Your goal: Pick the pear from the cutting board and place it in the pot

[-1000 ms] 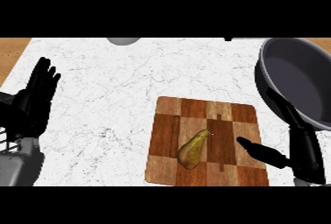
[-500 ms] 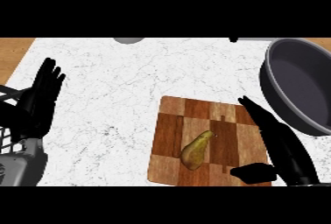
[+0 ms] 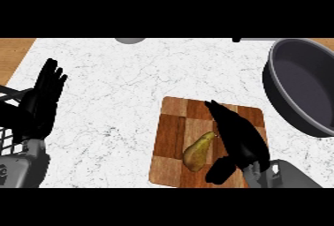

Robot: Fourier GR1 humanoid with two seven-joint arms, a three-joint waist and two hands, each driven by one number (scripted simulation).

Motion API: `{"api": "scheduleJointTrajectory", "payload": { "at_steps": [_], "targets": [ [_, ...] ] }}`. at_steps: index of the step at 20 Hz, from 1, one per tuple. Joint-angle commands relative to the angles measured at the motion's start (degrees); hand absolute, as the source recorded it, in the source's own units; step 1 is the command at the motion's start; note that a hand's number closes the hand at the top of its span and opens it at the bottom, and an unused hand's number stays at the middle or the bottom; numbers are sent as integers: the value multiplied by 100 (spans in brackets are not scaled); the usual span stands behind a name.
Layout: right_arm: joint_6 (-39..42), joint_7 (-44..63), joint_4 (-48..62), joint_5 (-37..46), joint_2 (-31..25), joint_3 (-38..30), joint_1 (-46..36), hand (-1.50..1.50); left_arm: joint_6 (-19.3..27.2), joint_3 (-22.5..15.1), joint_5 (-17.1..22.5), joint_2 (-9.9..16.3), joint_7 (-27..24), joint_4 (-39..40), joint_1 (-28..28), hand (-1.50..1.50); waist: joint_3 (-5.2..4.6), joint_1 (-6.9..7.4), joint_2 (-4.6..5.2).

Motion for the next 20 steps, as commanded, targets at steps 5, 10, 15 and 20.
{"api": "scheduleJointTrajectory", "payload": {
  "at_steps": [5, 10, 15, 20],
  "targets": [
    [281, 674, 471, 632, 1083, 283, 30, -150, -105, 201, -35, -1, 133, -199, 119, 0, 11, -88, -12],
    [656, 975, 800, 680, 1284, 102, -106, -150, 19, 88, -235, -235, 17, 53, -43, 0, 9, -107, -10],
    [421, 844, 1100, 1215, 1372, 313, 289, -150, -137, 161, -185, -225, -65, 67, 45, 0, 10, -111, -9],
    [614, 718, 873, 1477, 1495, 198, 594, -150, -374, 543, -11, 20, 87, -189, 161, 0, 11, -109, -17]
  ]
}}
